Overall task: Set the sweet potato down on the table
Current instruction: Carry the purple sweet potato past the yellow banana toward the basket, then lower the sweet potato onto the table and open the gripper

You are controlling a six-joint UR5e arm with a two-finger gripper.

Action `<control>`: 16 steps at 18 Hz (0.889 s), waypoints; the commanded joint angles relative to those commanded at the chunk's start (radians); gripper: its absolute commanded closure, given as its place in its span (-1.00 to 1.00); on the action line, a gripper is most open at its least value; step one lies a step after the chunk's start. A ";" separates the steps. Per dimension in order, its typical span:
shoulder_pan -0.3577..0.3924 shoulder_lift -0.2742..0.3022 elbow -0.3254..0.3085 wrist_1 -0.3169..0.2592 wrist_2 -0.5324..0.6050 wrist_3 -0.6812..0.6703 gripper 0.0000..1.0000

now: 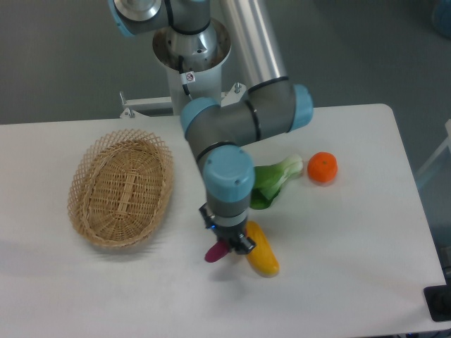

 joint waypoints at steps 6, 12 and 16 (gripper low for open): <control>-0.037 -0.046 0.003 0.112 0.002 -0.097 0.46; -0.038 -0.052 0.000 0.114 0.002 -0.092 -0.13; -0.037 -0.052 0.003 0.114 0.003 -0.092 -0.56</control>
